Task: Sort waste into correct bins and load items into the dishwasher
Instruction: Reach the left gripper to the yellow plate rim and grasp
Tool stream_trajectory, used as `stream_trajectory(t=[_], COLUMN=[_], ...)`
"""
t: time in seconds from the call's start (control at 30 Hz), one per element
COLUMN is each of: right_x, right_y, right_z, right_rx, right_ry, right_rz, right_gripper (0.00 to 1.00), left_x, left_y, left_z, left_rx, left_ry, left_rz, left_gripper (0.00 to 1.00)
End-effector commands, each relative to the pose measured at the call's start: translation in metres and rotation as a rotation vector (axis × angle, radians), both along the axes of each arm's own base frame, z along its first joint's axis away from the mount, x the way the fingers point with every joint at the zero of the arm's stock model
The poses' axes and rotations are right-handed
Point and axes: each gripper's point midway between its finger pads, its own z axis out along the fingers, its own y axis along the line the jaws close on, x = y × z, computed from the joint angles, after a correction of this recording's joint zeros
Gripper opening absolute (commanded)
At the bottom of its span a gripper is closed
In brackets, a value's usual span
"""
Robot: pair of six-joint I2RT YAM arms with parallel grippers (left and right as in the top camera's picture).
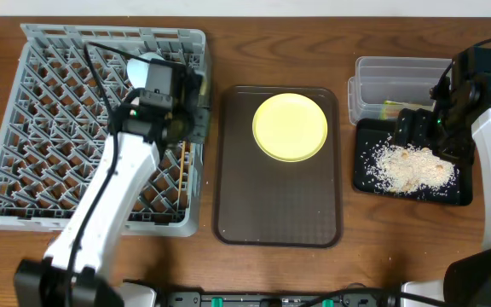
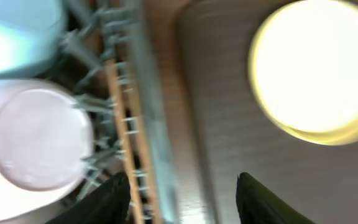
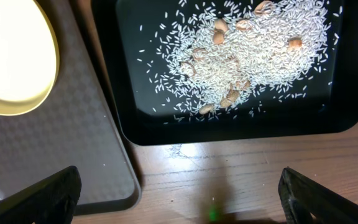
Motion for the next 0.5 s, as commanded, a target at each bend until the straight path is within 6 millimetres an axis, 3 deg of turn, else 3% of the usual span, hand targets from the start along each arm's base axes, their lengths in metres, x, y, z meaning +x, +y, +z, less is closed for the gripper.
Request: stream_trajectory(t=[0.0, 0.17, 0.23, 0.3, 0.47], right_x=[0.001, 0.001, 0.001, 0.000, -0.001], right_y=[-0.004, -0.004, -0.004, -0.005, -0.012], right_z=[0.010, 0.010, 0.010, 0.010, 0.010], right_rx=[-0.017, -0.017, -0.018, -0.020, -0.022], right_ry=[-0.034, -0.034, -0.033, -0.030, -0.027], right_rz=[0.007, 0.005, 0.004, 0.004, -0.053], right_gripper=[0.99, 0.99, 0.99, 0.99, 0.99], left_x=[-0.005, 0.014, 0.023, 0.030, 0.038], left_y=[-0.041, -0.070, -0.080, -0.092, -0.131], left_z=[0.050, 0.094, 0.098, 0.091, 0.045], left_rx=[-0.090, -0.142, -0.147, -0.145, -0.118], left_ry=[-0.073, -0.126, -0.135, -0.125, -0.055], left_rz=[-0.108, -0.099, -0.113, -0.130, -0.208], left_gripper=[0.57, 0.56, 0.56, 0.56, 0.57])
